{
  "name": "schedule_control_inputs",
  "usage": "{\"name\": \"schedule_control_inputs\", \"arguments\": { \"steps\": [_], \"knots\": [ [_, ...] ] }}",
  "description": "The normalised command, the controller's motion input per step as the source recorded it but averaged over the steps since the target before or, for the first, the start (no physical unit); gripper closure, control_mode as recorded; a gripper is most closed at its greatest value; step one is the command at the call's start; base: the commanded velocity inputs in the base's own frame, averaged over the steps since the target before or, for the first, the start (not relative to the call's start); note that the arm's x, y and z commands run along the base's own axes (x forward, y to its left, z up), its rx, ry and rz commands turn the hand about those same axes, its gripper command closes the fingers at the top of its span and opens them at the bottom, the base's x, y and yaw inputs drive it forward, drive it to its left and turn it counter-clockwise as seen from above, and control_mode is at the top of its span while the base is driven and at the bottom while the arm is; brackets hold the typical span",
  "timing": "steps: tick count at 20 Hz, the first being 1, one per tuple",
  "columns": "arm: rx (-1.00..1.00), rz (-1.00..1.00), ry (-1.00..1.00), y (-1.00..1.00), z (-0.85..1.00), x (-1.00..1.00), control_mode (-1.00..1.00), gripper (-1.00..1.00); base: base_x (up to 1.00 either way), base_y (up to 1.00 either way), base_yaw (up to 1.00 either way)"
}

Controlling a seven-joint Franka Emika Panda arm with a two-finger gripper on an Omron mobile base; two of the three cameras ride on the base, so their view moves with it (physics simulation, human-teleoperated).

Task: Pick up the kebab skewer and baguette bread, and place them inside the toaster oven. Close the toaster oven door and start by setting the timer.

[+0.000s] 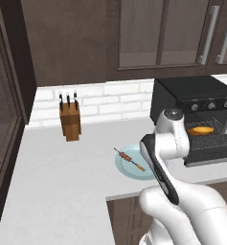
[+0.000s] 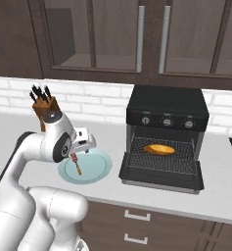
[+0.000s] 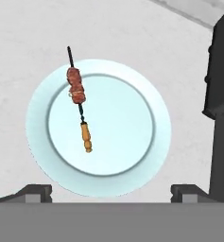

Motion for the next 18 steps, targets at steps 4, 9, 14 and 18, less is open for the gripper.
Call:
{"name": "schedule_control_inputs", "arguments": {
  "steps": [4, 9, 14, 18],
  "knots": [
    [0.0, 0.0, 0.09, 0.48, 0.0, 0.1, -1.0, -1.0, 0.0, 0.0, 0.0],
    [0.0, 0.0, 0.05, 0.35, 0.0, 0.02, -1.0, -1.0, 0.0, 0.0, 0.0],
    [0.0, 0.01, 0.02, 0.07, -0.04, 0.0, -1.0, -1.0, 0.0, 0.0, 0.0],
    [0.0, 0.0, 0.0, 0.19, -0.09, 0.05, -1.0, -1.0, 0.0, 0.0, 0.0]
  ]
}}
